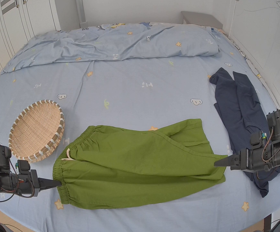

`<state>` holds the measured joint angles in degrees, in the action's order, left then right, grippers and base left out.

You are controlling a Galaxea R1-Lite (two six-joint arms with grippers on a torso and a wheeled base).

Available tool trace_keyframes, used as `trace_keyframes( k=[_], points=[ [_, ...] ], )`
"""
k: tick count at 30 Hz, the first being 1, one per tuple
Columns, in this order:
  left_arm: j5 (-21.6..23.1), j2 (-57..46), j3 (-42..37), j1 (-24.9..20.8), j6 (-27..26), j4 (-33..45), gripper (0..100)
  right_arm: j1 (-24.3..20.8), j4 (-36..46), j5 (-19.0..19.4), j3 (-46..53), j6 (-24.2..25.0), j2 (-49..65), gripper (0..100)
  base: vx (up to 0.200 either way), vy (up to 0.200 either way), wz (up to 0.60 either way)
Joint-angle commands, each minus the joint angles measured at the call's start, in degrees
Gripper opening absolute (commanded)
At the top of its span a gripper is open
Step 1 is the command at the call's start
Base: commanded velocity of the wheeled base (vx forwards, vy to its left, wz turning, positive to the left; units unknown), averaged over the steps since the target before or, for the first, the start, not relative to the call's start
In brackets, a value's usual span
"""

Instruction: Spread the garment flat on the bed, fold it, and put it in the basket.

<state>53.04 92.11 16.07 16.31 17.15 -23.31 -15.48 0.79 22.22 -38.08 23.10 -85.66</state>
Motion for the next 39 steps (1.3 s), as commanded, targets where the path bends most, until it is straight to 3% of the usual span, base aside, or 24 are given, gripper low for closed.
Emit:
trace_keyframes(
  k=[1, 4, 11, 12, 19, 21, 22, 28, 39],
  points=[
    [0.3, 1.2, 0.1, -0.2, -0.4, 0.0, 0, 5.6, -0.1, 4.1, 4.1, -3.4, -0.1, 100, 0.000, 0.000, 0.00],
    [0.2, 1.0, 0.1, -0.9, -0.4, 0.0, 0, 6.3, -0.4, 6.0, 4.5, -3.7, -0.3, 100, 0.000, 0.000, 0.00],
    [0.0, 1.6, -0.3, -0.9, -0.5, -0.1, 0, 6.0, -1.6, 6.1, 4.4, -3.7, -0.6, 100, 0.000, 0.000, 0.00],
    [0.0, 1.8, -0.3, -0.9, -0.5, -0.1, 100, 5.8, -1.6, 6.1, 4.4, -3.7, -0.6, 100, 0.000, 0.000, 0.00],
    [-0.2, 2.5, -2.9, -0.1, -2.8, -0.3, 100, 5.5, -1.6, 6.1, 4.5, -3.7, -0.4, 100, 0.000, 0.000, 0.00],
    [-0.2, 2.6, -4.2, -0.1, -5.5, -0.4, 100, 5.5, -1.6, 6.1, 4.4, -3.7, -0.3, 100, 0.000, 0.000, 0.00],
    [0.0, 3.5, -6.3, -0.2, -10.9, 0.0, 100, 5.5, -1.5, 6.1, 4.5, -3.7, -0.2, 100, 0.000, 0.000, 0.00],
    [-0.3, 10.3, -8.3, -0.8, -17.2, -0.5, 100, 5.5, -1.5, 6.0, 4.6, -3.7, 0.1, 100, 0.000, 0.000, 0.00],
    [0.0, 11.6, -7.5, -1.1, -18.0, -0.5, 100, 5.6, -1.6, 6.0, 4.7, -3.6, 0.6, 100, 0.000, 0.000, 0.00]
  ],
)
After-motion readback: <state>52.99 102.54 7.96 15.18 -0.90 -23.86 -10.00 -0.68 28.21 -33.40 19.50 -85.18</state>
